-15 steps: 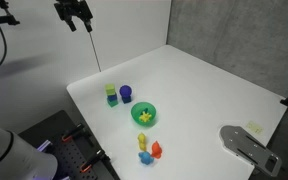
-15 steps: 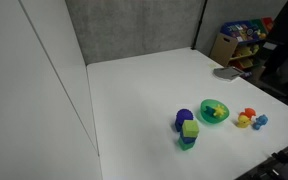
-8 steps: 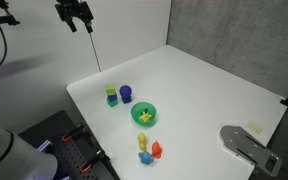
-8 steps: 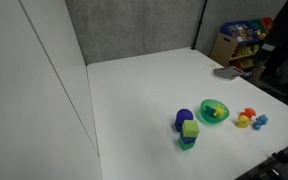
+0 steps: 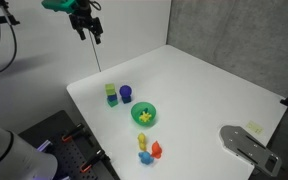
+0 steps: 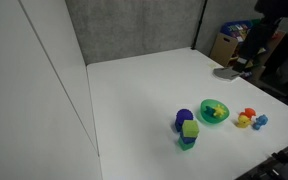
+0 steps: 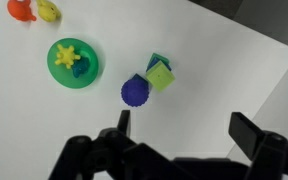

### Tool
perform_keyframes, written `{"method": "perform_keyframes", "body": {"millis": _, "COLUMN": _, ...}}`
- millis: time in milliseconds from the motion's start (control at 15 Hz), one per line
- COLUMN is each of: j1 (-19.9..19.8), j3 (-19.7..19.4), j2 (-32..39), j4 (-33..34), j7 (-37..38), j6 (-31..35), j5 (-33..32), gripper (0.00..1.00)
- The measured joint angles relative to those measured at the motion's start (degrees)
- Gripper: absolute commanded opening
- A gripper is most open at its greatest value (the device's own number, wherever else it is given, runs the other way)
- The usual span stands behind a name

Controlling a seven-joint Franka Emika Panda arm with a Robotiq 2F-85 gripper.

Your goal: Pick up the light green block and place it in the green bowl

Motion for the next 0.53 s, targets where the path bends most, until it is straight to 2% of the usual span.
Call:
{"method": "perform_keyframes", "body": {"millis": 267, "j1": 0.0, "j3": -1.2, "j2": 3.5, "j4": -4.1, "j7": 0.0, "j6": 6.3, "j5": 3.1, "gripper": 1.0}}
{"method": "perform_keyframes", "body": {"millis": 533, "j1": 0.0, "j3": -1.2, "j2": 7.1, "j4": -10.2, "j7": 2.1, "j6": 16.3, "j5": 3.3, "gripper": 1.0}}
